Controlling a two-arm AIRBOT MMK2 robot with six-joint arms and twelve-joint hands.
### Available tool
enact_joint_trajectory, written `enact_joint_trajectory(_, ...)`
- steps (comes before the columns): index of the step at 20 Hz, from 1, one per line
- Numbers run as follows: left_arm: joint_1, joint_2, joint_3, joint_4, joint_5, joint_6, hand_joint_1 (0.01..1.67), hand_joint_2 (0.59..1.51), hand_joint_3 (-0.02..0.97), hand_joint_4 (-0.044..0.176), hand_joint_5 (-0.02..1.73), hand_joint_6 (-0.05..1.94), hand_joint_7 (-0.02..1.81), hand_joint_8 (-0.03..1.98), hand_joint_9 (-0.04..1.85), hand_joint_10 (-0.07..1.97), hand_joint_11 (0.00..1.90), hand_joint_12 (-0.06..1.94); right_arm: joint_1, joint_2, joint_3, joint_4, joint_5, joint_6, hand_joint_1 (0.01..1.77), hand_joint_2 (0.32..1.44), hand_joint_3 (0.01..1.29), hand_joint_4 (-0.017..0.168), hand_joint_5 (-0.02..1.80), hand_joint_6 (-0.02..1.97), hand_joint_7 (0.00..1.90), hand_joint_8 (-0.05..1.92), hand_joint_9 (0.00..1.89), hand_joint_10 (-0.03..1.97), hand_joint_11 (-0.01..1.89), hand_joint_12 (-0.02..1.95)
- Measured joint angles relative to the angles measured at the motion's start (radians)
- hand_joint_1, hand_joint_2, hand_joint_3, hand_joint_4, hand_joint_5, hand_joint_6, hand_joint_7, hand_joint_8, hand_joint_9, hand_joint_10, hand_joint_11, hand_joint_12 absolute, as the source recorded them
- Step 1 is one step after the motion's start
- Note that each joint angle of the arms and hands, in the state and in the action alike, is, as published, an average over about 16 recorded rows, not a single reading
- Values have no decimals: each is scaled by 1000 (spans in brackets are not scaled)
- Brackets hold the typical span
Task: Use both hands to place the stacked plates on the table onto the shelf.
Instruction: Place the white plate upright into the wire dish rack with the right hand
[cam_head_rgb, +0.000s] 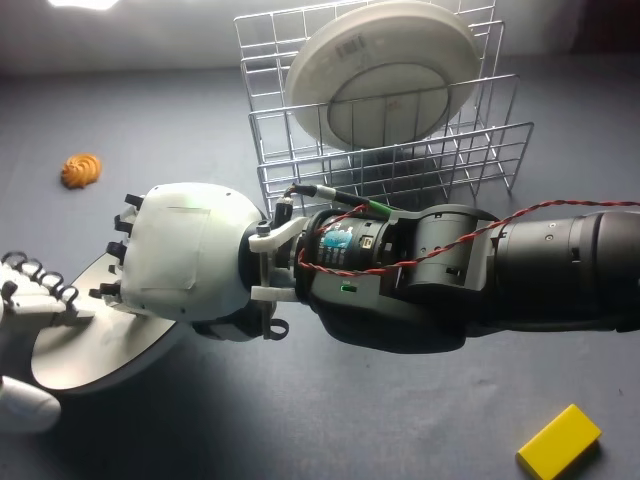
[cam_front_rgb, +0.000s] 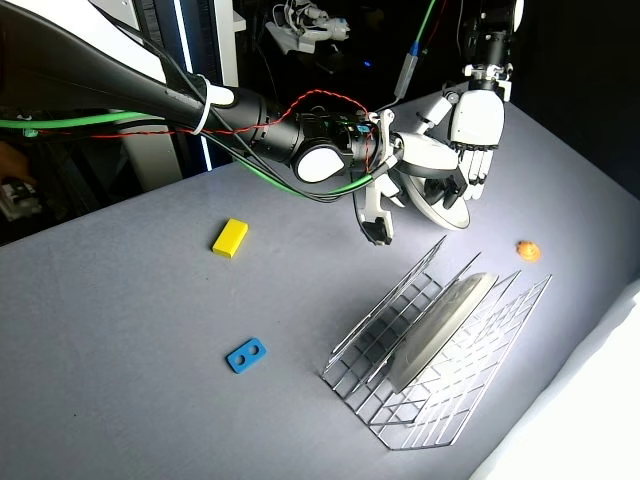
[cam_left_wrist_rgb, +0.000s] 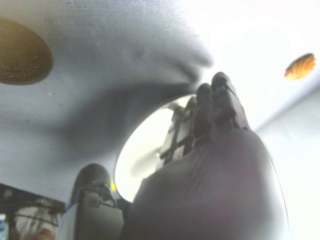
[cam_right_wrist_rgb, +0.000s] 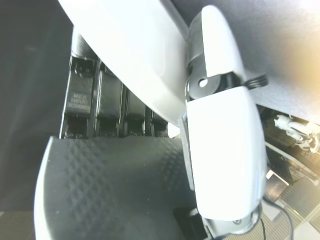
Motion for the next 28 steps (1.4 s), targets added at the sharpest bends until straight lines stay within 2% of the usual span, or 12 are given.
enact_joint_trajectory(4,-46,12,21,-4,-23,3,19,1134,12,-1,65,9,50,3,33,10,22,10,0,10,-11,0,9,-1,1174,1045,12,-12,726,577,861,950,851,1217,635,1295)
enact_joint_trajectory(6,-79,20,34,-6,-27,5,19,1133,12,-1,69,13,58,7,34,10,22,10,0,24,-26,0,12,-2,1179,1042,12,-12,726,621,866,1003,850,1296,643,1303)
enact_joint_trajectory(12,-183,42,71,-8,-24,9,18,1132,12,0,68,16,60,12,35,10,20,9,10,93,-101,1,26,-4,1212,1042,12,-9,745,787,893,1042,858,1273,652,1278)
enact_joint_trajectory(19,-287,59,105,19,-5,13,17,1131,11,1,58,16,55,12,31,9,20,9,35,219,-237,2,40,-6,1269,1043,12,-1,775,1025,926,1058,855,1267,645,1264)
enact_joint_trajectory(28,-350,75,123,65,-10,16,18,1128,11,2,61,16,55,13,28,8,22,10,112,382,-393,17,34,17,1307,1043,12,3,801,1108,943,1057,853,1257,640,1249)
